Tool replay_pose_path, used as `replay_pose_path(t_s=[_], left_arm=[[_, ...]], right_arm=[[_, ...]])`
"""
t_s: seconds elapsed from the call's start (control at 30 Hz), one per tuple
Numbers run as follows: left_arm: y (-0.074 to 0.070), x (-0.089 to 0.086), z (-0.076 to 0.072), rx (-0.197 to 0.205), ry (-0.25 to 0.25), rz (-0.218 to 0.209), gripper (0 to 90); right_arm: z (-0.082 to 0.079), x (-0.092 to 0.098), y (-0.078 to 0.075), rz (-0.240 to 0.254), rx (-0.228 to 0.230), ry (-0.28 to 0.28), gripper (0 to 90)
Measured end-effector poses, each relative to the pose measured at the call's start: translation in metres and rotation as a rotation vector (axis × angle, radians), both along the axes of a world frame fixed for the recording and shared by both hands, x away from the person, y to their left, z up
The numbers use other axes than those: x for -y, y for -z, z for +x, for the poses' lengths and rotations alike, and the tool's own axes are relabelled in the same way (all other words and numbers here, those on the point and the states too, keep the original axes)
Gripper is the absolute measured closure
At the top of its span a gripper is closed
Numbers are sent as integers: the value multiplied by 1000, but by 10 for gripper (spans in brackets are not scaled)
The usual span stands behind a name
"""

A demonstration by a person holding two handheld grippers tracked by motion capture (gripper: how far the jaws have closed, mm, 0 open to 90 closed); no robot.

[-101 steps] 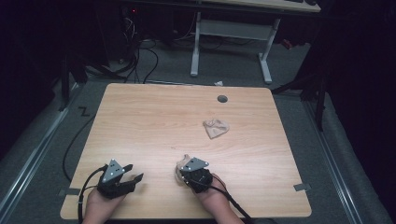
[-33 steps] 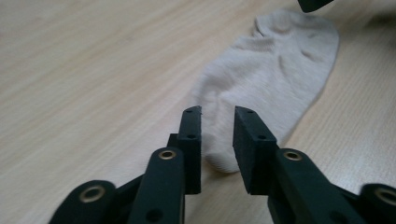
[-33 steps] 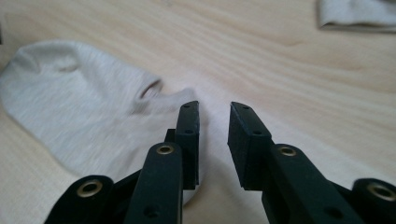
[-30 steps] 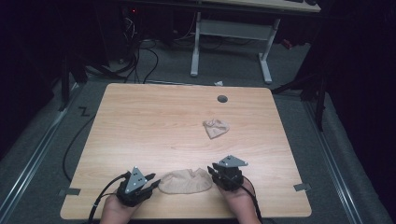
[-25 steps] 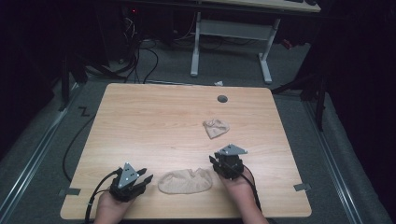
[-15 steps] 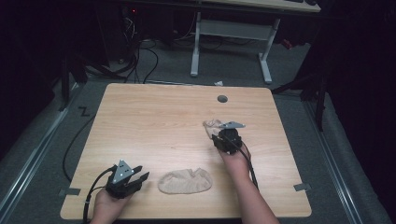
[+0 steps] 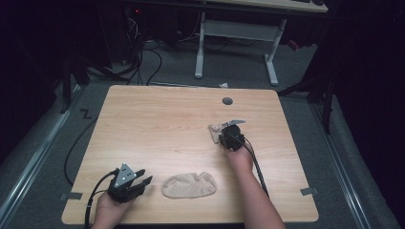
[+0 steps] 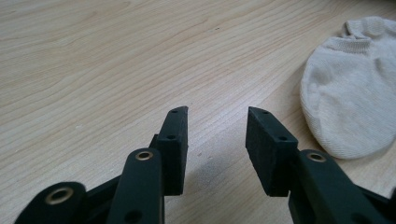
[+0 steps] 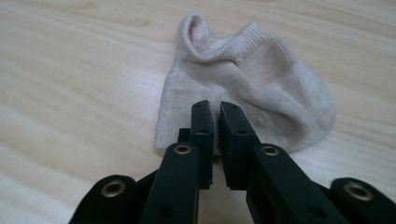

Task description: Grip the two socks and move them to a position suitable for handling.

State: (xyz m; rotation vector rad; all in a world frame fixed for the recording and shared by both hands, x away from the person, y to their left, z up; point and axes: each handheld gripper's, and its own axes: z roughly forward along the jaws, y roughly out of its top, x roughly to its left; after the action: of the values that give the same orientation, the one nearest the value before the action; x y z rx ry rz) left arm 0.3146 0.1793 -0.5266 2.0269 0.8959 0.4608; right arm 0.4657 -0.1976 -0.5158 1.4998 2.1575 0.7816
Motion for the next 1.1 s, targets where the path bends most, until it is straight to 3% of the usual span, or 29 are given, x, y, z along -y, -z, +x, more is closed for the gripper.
replay_pose_path(t_s=[0.27, 0.43, 0.47, 0.63, 0.7, 0.83, 0.97, 1.1], left_arm=[[1, 4, -2, -1, 14, 9, 594], [1, 5, -2, 1, 19, 14, 594], [1, 5, -2, 1, 16, 12, 594], [1, 5, -2, -2, 19, 16, 594], [1, 5, -2, -3, 21, 18, 594], [1, 5, -2, -2, 18, 16, 594], [1, 4, -1, -4, 12, 13, 593], [1, 3, -1, -1, 14, 12, 591]], right_arm=[[-38, -2, 1, 3, 16, -46, 852], [-71, -3, 2, 1, 27, -68, 852], [-85, -4, 3, 7, 32, -82, 851], [-104, -9, 4, 6, 52, -109, 819], [-106, -9, 3, 15, 48, -117, 804], [-108, -6, -8, 34, 86, -124, 770], [-103, 3, -22, 19, 129, -81, 713], [-94, 13, -24, 39, 118, -46, 645]])
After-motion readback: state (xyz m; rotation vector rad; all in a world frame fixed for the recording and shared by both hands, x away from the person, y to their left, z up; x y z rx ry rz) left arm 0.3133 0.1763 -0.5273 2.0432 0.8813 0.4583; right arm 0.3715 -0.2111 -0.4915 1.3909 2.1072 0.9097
